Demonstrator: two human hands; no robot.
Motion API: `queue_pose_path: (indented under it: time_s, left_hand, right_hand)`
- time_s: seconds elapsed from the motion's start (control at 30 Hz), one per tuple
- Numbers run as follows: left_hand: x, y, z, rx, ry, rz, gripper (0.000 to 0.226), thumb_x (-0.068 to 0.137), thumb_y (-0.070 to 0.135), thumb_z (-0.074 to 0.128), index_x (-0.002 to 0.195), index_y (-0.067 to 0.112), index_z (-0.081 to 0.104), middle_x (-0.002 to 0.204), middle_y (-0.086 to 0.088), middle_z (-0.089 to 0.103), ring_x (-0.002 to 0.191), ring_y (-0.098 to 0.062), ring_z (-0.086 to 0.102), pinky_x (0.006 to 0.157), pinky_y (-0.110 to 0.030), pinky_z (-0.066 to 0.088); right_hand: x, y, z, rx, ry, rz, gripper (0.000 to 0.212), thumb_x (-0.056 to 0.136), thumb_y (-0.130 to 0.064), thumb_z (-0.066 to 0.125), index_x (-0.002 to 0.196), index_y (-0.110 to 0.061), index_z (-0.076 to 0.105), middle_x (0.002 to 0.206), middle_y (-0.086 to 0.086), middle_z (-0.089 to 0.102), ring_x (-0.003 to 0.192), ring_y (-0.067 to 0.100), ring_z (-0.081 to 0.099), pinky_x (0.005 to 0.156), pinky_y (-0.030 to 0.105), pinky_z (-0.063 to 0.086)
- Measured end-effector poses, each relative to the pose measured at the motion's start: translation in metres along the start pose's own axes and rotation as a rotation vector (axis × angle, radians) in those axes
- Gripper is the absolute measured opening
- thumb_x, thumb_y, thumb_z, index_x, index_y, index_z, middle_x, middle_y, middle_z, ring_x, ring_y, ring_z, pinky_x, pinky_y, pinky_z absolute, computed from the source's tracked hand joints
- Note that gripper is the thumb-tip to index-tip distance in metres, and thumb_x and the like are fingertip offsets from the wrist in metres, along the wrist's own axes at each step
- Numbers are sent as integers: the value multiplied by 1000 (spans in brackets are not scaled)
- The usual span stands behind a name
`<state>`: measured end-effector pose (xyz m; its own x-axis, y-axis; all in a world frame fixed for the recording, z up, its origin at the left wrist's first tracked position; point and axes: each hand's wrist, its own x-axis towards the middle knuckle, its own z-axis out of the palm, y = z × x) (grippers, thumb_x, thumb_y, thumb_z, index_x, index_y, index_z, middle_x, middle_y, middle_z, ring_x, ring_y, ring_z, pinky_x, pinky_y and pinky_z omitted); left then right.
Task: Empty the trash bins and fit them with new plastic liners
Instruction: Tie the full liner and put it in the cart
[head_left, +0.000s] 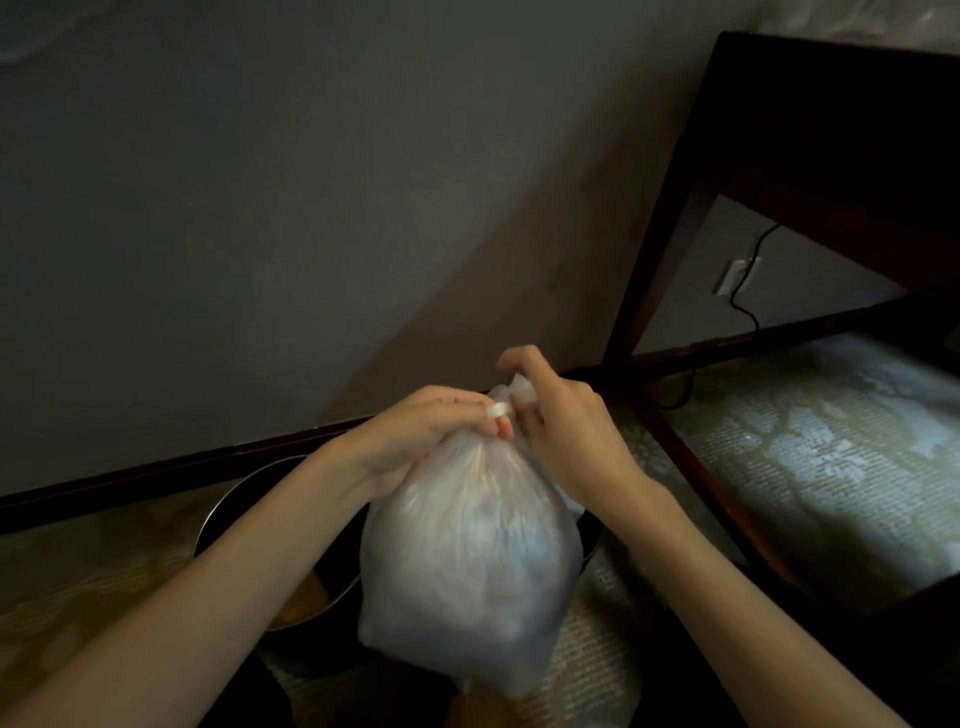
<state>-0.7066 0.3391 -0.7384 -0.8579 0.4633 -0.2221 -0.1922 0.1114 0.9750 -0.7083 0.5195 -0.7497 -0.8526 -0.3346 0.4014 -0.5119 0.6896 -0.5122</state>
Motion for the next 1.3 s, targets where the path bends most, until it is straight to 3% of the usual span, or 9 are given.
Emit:
queue_pose_path:
  time_s: [0.17, 0.3, 0.43, 0.6, 0.77, 0.87, 1.0, 1.17, 1.3]
  left_hand:
    - [-2, -11, 3, -190, 77, -7, 23, 91, 13, 63, 110, 17, 75, 112, -13, 73, 105, -23, 69, 88, -30, 54]
    - [1, -17, 5, -177, 157, 73, 23, 94, 16, 61, 112, 18, 75, 115, -8, 72, 113, -21, 66, 101, -34, 47]
    - [3, -14, 11, 126, 277, 156, 24, 99, 16, 55, 114, 15, 73, 124, -3, 63, 121, -15, 57, 107, -30, 41]
    - [-3, -5, 16, 950, 454, 556, 22, 98, 17, 53, 107, 15, 73, 128, 8, 58, 111, -8, 58, 93, -31, 48]
    - [-7, 7, 15, 1039, 495, 822, 17, 92, 5, 60, 103, 6, 73, 125, 2, 65, 108, -13, 66, 82, -35, 57]
    - [-8, 11, 13, 1063, 476, 910, 11, 89, 9, 66, 96, 8, 74, 110, 2, 70, 100, -13, 69, 76, -36, 58]
    - [-11, 18, 7, 979, 362, 895, 3, 82, 7, 76, 85, 8, 74, 95, 2, 71, 90, -11, 69, 73, -36, 56]
    - [-19, 19, 1, 844, 202, 684, 17, 79, 11, 79, 80, 17, 63, 80, 9, 68, 76, -6, 68, 65, -36, 54]
    - [-26, 20, -1, 758, 141, 627, 16, 81, 13, 78, 85, 21, 65, 83, 7, 69, 79, -12, 69, 69, -38, 55]
  right_hand:
    - [-4, 11, 4, -25, -23, 66, 12, 93, -29, 62, 102, -24, 55, 75, -10, 61, 71, 13, 61, 60, 37, 50]
    - [-10, 14, 3, 112, 55, 172, 9, 94, -22, 60, 92, -31, 59, 65, -17, 62, 66, -2, 60, 50, 11, 40]
    - [-10, 12, -3, 252, 116, 276, 11, 93, -21, 63, 87, -29, 67, 63, -13, 64, 58, 2, 63, 51, 18, 49]
    - [-2, 0, -12, 386, 122, 283, 9, 92, -25, 66, 85, -30, 68, 62, -2, 65, 57, 7, 64, 52, 24, 51]
    - [5, -9, -15, 430, 146, 303, 9, 90, -19, 64, 89, -25, 69, 63, -11, 68, 58, 6, 65, 53, 25, 51]
    - [4, -12, -16, 510, 165, 333, 14, 87, -10, 63, 92, -18, 73, 64, -2, 70, 58, 9, 66, 54, 26, 51]
    - [5, -12, -26, 372, -25, 219, 21, 92, -8, 61, 104, -16, 76, 67, 0, 70, 60, 12, 67, 58, 26, 56]
    - [13, -18, -48, 70, -402, 42, 19, 91, -8, 61, 94, -19, 76, 65, -10, 65, 60, 5, 66, 61, 21, 55]
    - [16, -20, -53, -101, -451, -73, 11, 92, -20, 63, 97, -19, 73, 69, -19, 54, 70, 0, 55, 63, 16, 40]
